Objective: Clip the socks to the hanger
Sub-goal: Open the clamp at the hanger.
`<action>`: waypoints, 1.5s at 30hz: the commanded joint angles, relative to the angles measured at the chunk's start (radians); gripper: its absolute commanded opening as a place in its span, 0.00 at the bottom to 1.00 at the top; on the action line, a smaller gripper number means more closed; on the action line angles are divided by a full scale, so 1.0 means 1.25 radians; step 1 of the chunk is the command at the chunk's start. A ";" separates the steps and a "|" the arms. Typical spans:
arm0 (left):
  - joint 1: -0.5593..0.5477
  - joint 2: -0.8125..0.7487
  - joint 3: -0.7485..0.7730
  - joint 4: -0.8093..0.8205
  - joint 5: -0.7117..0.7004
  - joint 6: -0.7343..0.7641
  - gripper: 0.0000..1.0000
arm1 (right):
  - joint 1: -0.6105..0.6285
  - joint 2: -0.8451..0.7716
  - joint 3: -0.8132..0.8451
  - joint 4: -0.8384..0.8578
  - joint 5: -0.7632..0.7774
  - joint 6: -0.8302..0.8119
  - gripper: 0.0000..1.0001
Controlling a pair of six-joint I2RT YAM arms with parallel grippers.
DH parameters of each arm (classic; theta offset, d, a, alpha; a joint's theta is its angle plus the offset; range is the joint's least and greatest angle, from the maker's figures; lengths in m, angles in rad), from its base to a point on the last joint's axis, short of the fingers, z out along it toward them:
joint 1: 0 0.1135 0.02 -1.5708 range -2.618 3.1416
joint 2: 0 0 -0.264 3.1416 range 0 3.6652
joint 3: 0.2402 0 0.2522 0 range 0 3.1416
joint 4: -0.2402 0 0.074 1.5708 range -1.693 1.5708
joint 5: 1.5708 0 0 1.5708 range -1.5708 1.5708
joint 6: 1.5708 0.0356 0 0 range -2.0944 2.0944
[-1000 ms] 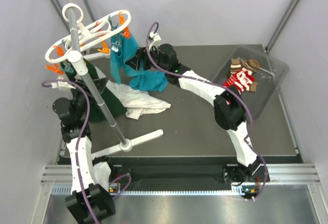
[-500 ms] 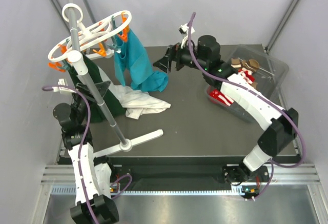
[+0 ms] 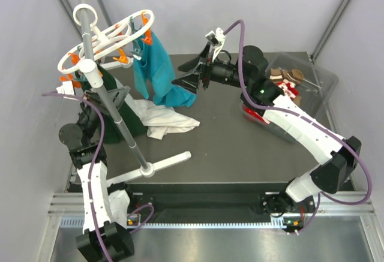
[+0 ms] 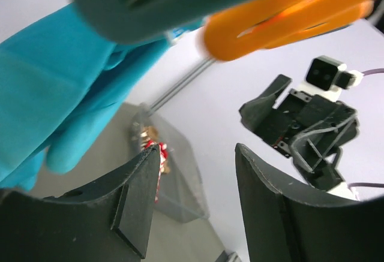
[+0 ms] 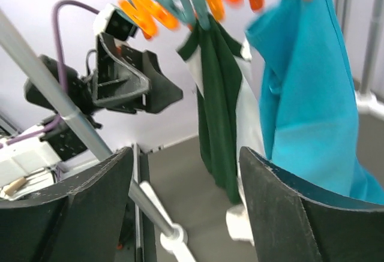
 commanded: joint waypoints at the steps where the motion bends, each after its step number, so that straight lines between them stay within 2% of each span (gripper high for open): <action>1: -0.006 0.023 0.035 0.236 0.009 -0.093 0.58 | 0.020 0.014 0.058 0.135 -0.021 0.001 0.70; 4: -0.005 0.039 0.040 0.290 -0.007 -0.116 0.59 | 0.036 0.055 0.116 0.155 -0.026 0.003 0.67; 7: -0.006 0.048 0.041 0.346 -0.029 -0.143 0.65 | 0.054 0.097 0.172 0.159 -0.030 0.011 0.61; 11: -0.006 0.055 0.040 0.426 -0.050 -0.190 0.65 | 0.084 0.138 0.207 0.193 -0.021 0.017 0.56; 16: -0.006 0.031 0.026 0.459 -0.096 -0.238 0.61 | 0.131 0.143 0.183 0.245 0.070 -0.038 0.51; 19: -0.006 0.026 0.032 0.463 -0.110 -0.254 0.59 | 0.146 0.150 0.182 0.272 0.083 -0.048 0.50; 23: -0.006 0.027 0.041 0.487 -0.144 -0.281 0.57 | 0.158 0.183 0.188 0.320 0.092 -0.061 0.39; 27: -0.005 0.035 0.068 0.485 -0.167 -0.278 0.57 | 0.176 0.212 0.209 0.314 0.118 -0.144 0.39; 31: -0.005 0.046 0.097 0.379 -0.165 -0.269 0.59 | 0.192 0.258 0.281 0.265 0.132 -0.172 0.42; 36: -0.006 0.055 0.106 0.406 -0.167 -0.234 0.62 | 0.196 0.301 0.321 0.270 0.141 -0.186 0.56; 40: -0.006 0.067 0.105 0.410 -0.154 -0.159 0.62 | 0.196 0.329 0.348 0.281 0.148 -0.192 0.56; 45: -0.006 0.077 0.102 0.425 -0.165 -0.149 0.61 | 0.197 0.369 0.375 0.293 0.162 -0.196 0.56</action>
